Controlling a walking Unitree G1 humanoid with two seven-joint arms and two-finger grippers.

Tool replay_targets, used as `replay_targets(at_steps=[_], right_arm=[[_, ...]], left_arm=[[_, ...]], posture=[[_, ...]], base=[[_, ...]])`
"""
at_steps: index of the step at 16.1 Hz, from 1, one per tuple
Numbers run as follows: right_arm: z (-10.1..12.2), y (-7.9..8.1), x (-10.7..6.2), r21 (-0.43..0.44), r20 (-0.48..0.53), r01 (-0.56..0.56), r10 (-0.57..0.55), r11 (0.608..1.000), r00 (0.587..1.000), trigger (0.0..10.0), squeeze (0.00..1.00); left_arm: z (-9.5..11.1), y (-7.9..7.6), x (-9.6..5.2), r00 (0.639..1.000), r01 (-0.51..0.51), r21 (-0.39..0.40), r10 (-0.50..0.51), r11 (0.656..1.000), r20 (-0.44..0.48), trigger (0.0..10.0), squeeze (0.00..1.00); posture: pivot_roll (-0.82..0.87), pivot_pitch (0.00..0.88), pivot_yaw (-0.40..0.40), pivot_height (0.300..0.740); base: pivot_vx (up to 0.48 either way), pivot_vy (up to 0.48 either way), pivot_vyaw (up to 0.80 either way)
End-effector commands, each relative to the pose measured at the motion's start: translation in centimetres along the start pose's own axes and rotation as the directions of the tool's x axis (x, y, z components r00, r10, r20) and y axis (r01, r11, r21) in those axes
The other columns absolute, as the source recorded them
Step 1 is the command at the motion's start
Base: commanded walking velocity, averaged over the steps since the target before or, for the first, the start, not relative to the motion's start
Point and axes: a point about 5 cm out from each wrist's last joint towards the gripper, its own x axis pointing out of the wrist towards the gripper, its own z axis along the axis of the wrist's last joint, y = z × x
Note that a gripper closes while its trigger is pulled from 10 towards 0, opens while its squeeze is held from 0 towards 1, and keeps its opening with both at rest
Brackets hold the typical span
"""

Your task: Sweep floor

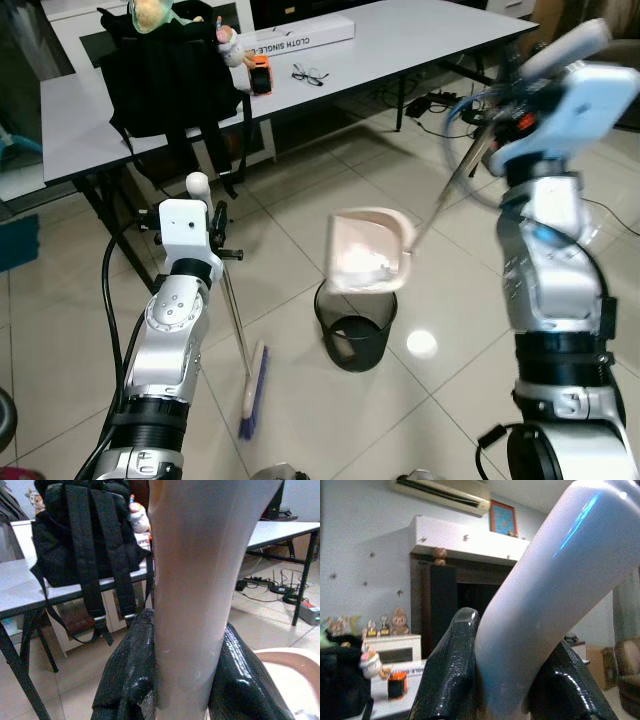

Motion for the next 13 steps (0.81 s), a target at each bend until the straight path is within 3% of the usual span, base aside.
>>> replay_targets(at_steps=[1, 2, 4, 6, 7, 8, 11, 13], right_arm=[[2.0, 1.2, 0.3, -0.022, 0.121, -0.07, 0.073, 0.997, 0.99, 10.0, 0.0], [2.0, 1.2, 0.3, -0.022, 0.121, -0.07, 0.073, 0.997, 0.99, 10.0, 0.0], [1.7, 4.7, -0.8, -0.162, 0.143, -0.287, 0.31, 0.944, 0.94, 10.0, 0.0], [1.2, 6.6, -1.9, -0.226, 0.143, -0.396, 0.433, 0.89, 0.89, 10.0, 0.0], [1.1, 7.0, -2.1, -0.231, 0.144, -0.412, 0.449, 0.882, 0.882, 10.0, 0.0], [0.7, 8.5, -3.1, -0.274, 0.134, -0.498, 0.546, 0.822, 0.827, 10.0, 0.0], [0.4, 9.2, -3.7, -0.246, 0.143, -0.528, 0.569, 0.813, 0.81, 10.0, 0.0], [0.2, 9.7, -4.2, -0.264, 0.135, -0.564, 0.609, 0.783, 0.782, 10.0, 0.0]], left_arm=[[0.8, 0.3, 0.2, 0.999, -0.009, 0.009, 0.008, 1.0, 0.032, 10.0, 0.0], [0.8, 0.3, 0.2, 0.999, -0.009, 0.009, 0.008, 1.0, 0.032, 10.0, 0.0], [0.8, 0.3, 0.2, 0.999, -0.009, 0.007, 0.009, 1.0, 0.031, 10.0, 0.0], [0.8, 0.3, 0.2, 1.0, -0.009, 0.007, 0.009, 1.0, 0.03, 10.0, 0.0], [0.8, 0.3, 0.2, 1.0, -0.009, 0.007, 0.008, 1.0, 0.03, 10.0, 0.0], [0.8, 0.3, 0.2, 1.0, -0.007, 0.007, 0.007, 1.0, 0.03, 10.0, 0.0], [0.7, 0.3, 0.2, 1.0, -0.005, 0.006, 0.005, 1.0, 0.029, 10.0, 0.0], [0.7, 0.3, 0.2, 1.0, -0.001, 0.005, 0.001, 1.0, 0.029, 10.0, 0.0]], posture=[[-0.02, 0.039, 0.1, 0.74], [-0.02, 0.039, 0.1, 0.74], [-0.02, 0.038, 0.099, 0.74], [-0.02, 0.038, 0.099, 0.74], [-0.02, 0.038, 0.099, 0.74], [-0.02, 0.038, 0.099, 0.74], [-0.02, 0.025, 0.096, 0.74], [-0.02, 0.023, 0.095, 0.74]], base=[[0.0, 0.0, 0.0], [0.0, 0.0, 0.0], [0.0, 0.0, 0.0], [0.0, 0.0, 0.0], [0.0, 0.0, 0.0], [0.0, 0.0, 0.0], [0.0, 0.0, 0.0], [0.0, 0.0, 0.0]])
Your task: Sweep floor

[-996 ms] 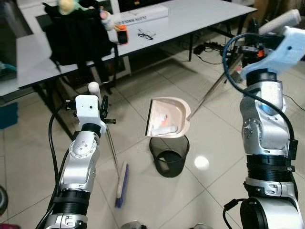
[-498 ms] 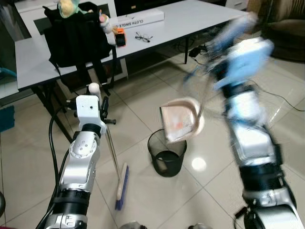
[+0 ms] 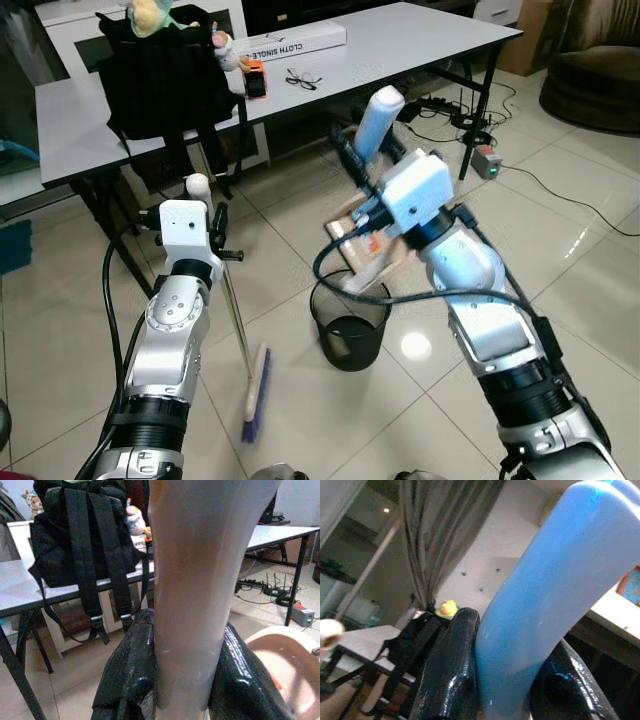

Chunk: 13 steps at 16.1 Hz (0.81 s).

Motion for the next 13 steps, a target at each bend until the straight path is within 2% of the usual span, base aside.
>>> replay_targets(at_steps=[1, 4, 5, 7, 8, 9, 10, 11, 12, 13], right_arm=[[1.0, 0.1, 0.3, -0.051, 0.066, -0.034, 0.038, 0.998, 0.997, 10.0, 0.0], [0.7, -0.1, 0.1, -0.119, 0.053, -0.035, 0.042, 0.992, 0.998, 10.0, 0.0], [0.6, -1.1, 0.0, -0.166, 0.044, 0.028, -0.021, 0.986, 0.999, 10.0, 0.0], [0.5, -3.5, 0.0, -0.205, 0.018, 0.177, -0.177, 0.963, 0.984, 10.0, 0.0], [0.8, -6.0, -0.2, -0.237, 0.011, 0.297, -0.303, 0.925, 0.953, 10.0, 0.0], [0.5, -9.2, -0.8, -0.328, -0.052, 0.382, -0.42, 0.864, 0.906, 10.0, 0.0], [0.4, -11.7, -1.9, -0.357, -0.085, 0.473, -0.533, 0.805, 0.842, 10.0, 0.0], [0.4, -12.6, -2.4, -0.359, -0.088, 0.508, -0.571, 0.783, 0.816, 10.0, 0.0], [0.3, -13.8, -3.4, -0.388, -0.096, 0.544, -0.619, 0.744, 0.779, 10.0, 0.0], [0.0, -14.5, -4.5, -0.418, -0.125, 0.55, -0.646, 0.723, 0.753, 10.0, 0.0]], left_arm=[[0.7, 0.3, 0.2, 0.999, -0.002, 0.006, 0.002, 1.0, 0.034, 10.0, 0.0], [0.7, 0.2, 0.2, 0.999, 0.0, 0.005, 0.0, 1.0, 0.033, 10.0, 0.0], [0.7, 0.2, 0.2, 0.999, 0.001, 0.006, -0.001, 1.0, 0.032, 10.0, 0.0], [0.6, 0.2, 0.2, 1.0, 0.004, 0.007, -0.004, 1.0, 0.029, 10.0, 0.0], [0.5, 0.1, 0.2, 1.0, 0.012, 0.007, -0.012, 1.0, 0.021, 10.0, 0.0], [0.1, -0.2, 0.1, 0.999, 0.048, 0.016, -0.048, 0.999, -0.009, 10.0, 0.0], [-0.3, -0.6, 0.0, 0.996, 0.088, 0.027, -0.087, 0.996, -0.03, 10.0, 0.0], [-0.4, -0.7, 0.0, 0.994, 0.106, 0.033, -0.105, 0.994, -0.034, 10.0, 0.0], [-0.5, -1.0, -0.2, 0.989, 0.146, 0.058, -0.144, 0.988, -0.042, 10.0, 0.0], [-0.7, -1.1, -0.3, 0.984, 0.174, 0.077, -0.17, 0.982, -0.049, 10.0, 0.0]], posture=[[-0.02, 0.023, 0.095, 0.74], [-0.02, 0.018, 0.095, 0.74], [-0.02, 0.015, 0.096, 0.74], [-0.02, 0.015, 0.096, 0.74], [-0.02, 0.016, 0.098, 0.74], [-0.02, 0.016, 0.098, 0.74], [-0.03, 0.025, 0.101, 0.74], [-0.03, 0.025, 0.101, 0.74], [-0.03, 0.03, 0.101, 0.74], [-0.03, 0.033, 0.102, 0.74]], base=[[0.0, 0.0, 0.0], [0.0, 0.0, 0.0], [0.0, 0.0, 0.0], [0.0, 0.0, 0.0], [0.0, 0.0, 0.0], [0.0, 0.0, 0.0], [0.0, 0.0, -0.8], [0.0, 0.0, -0.8], [0.0, 0.0, -0.8], [0.0, 0.0, -0.8]])
